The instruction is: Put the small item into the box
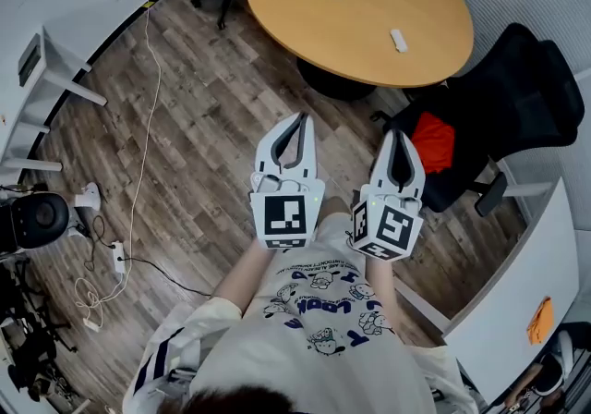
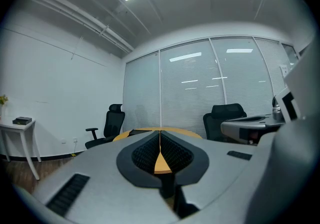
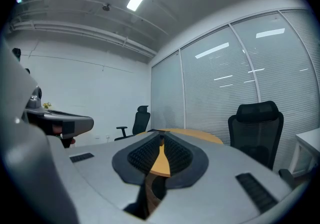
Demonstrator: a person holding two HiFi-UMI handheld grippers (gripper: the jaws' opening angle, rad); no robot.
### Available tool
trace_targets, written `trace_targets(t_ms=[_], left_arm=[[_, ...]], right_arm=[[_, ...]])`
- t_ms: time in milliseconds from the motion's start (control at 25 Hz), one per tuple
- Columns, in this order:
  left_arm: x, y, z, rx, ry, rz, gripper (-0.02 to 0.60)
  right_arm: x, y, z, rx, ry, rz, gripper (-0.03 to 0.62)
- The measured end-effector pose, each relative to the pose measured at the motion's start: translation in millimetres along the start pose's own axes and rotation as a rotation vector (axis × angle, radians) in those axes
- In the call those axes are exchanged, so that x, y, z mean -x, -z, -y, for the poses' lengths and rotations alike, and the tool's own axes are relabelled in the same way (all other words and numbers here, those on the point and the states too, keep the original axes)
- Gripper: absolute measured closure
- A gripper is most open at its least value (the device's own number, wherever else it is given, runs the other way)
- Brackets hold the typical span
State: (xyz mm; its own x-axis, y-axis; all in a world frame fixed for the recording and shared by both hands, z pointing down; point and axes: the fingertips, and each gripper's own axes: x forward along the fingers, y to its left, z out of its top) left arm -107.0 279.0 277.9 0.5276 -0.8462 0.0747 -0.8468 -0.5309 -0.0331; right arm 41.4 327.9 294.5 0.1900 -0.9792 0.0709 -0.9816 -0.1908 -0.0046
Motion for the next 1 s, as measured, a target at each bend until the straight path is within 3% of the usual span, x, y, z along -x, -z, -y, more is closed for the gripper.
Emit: trace_targets(t_ms=[440, 1000], left_arm=[[-33.0, 6.5, -13.8, 0.013, -0.021, -0.021, 0.566], [-122.4, 3.6, -22.8, 0.013, -0.056, -0.021, 0.566]], right_arm=[[-39.3, 4.7, 4.1, 0.002, -0.011, -0.022, 0.549], [-134.9, 6.0, 27.8, 0.003, -0.050, -0.034, 0.549]])
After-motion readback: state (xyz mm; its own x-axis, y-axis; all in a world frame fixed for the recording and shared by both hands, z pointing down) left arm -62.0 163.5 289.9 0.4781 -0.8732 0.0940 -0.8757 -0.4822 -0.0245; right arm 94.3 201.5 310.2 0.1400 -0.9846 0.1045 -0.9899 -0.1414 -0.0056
